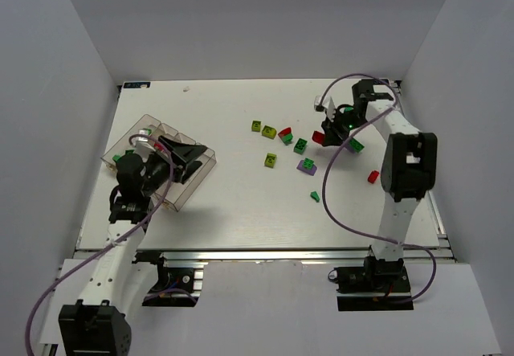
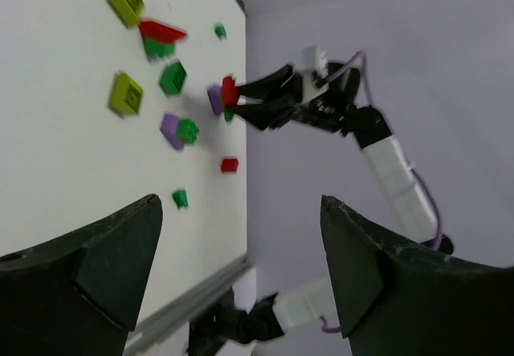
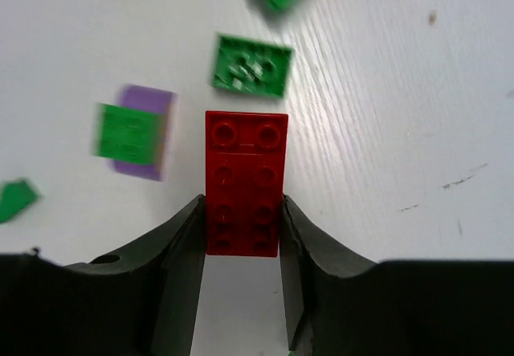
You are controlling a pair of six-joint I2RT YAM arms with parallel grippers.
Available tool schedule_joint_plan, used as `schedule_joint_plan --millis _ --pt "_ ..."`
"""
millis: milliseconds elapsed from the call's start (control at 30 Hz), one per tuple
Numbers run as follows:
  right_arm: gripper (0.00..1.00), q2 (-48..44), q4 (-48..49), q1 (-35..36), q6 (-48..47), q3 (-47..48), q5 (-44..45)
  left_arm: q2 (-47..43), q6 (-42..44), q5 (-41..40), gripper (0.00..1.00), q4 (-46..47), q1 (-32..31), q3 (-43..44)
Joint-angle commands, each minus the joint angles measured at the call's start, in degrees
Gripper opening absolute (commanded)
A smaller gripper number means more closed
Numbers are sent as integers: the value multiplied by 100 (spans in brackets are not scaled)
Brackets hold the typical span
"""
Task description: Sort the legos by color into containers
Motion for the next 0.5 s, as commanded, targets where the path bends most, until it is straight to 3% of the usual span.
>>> schedule_joint_plan --millis 0,200,467 --pt "0 -1377 205 192 360 -467 -1061 294 -267 -253 89 716 -860 106" --pt "0 -2959 652 1026 1218 -1845 -1484 1496 -242 -869 89 1147 -2128 572" --pt "0 -4033 1567 2459 2337 -2771 -1133 2281 -197 -948 89 1509 -2710 1065"
